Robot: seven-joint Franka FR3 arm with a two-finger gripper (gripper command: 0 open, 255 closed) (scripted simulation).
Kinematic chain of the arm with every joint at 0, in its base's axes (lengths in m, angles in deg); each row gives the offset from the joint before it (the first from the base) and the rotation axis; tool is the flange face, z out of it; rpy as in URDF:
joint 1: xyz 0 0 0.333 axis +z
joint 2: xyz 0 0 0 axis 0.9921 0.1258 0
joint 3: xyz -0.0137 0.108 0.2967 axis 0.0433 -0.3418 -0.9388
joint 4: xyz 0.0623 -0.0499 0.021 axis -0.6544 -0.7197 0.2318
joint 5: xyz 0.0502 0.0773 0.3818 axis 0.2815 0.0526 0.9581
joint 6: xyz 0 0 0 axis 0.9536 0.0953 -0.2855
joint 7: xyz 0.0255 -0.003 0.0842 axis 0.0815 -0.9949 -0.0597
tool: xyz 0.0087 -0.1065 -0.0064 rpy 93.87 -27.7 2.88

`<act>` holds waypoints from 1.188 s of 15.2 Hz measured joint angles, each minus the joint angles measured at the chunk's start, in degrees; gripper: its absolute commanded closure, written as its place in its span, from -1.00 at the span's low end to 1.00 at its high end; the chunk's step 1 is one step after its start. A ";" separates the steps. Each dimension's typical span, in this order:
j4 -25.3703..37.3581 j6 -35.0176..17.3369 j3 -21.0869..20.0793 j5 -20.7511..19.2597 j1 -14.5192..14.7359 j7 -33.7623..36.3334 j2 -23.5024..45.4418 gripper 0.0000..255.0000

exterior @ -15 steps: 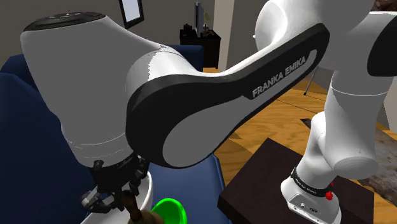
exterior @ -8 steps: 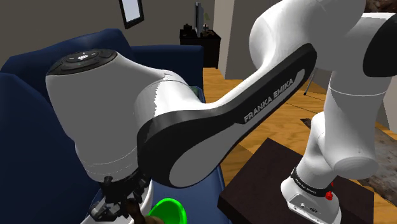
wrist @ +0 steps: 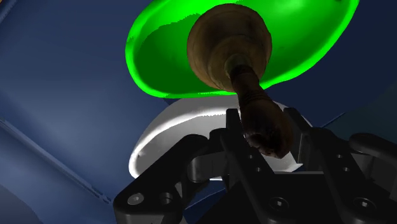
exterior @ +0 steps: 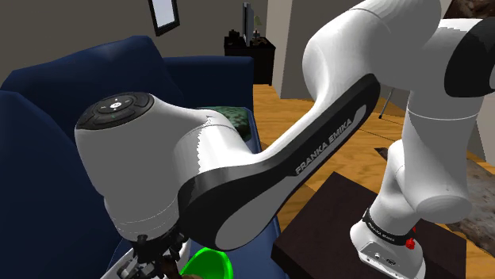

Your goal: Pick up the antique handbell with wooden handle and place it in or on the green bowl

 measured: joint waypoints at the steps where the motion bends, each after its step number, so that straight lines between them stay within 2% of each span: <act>1: -0.04 -0.05 0.01 -0.01 0.00 0.00 0.01 1.00; 4: -0.07 -0.10 0.01 -0.02 -0.01 0.01 0.01 1.00; 5: -0.07 -0.10 0.01 -0.02 0.00 0.01 0.01 -1.00; 11: -0.04 -0.10 0.01 -0.02 0.00 0.01 0.00 -1.00; 15: 2.80 4.64 -0.64 1.91 -0.52 -1.21 -2.50 -1.00; 18: 3.81 5.90 -0.73 2.17 -0.53 -1.42 -2.78 -1.00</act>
